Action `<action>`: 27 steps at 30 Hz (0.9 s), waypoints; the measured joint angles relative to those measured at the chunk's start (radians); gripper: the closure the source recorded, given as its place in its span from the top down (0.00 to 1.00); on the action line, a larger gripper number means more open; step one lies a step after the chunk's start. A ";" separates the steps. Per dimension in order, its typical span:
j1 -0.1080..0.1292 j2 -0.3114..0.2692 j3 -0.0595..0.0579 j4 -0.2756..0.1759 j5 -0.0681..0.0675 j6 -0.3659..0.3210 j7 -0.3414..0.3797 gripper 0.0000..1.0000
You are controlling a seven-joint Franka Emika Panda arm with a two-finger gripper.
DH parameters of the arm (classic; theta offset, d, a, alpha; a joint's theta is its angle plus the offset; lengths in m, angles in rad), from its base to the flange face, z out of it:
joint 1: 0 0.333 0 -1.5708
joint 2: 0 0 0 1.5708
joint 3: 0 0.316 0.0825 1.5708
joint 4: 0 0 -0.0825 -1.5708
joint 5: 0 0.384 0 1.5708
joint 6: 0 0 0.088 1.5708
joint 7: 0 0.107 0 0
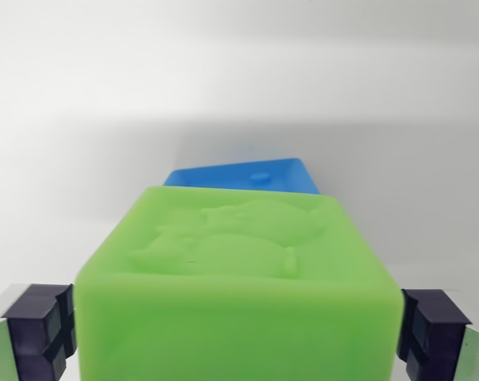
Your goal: Stack cube
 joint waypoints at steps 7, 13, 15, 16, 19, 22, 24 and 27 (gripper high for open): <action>0.000 0.000 0.000 0.000 0.000 0.000 0.000 1.00; 0.000 -0.005 0.000 0.000 0.000 -0.003 0.000 1.00; 0.001 -0.011 -0.001 -0.001 0.000 -0.009 0.000 1.00; 0.001 -0.015 -0.001 -0.001 0.000 -0.012 0.000 1.00; 0.001 -0.029 -0.002 -0.003 0.000 -0.023 0.001 1.00; 0.002 -0.045 -0.003 -0.005 -0.001 -0.036 0.001 1.00; 0.002 -0.054 -0.003 -0.006 -0.002 -0.044 0.002 1.00; 0.003 -0.074 -0.005 -0.008 -0.005 -0.062 0.003 1.00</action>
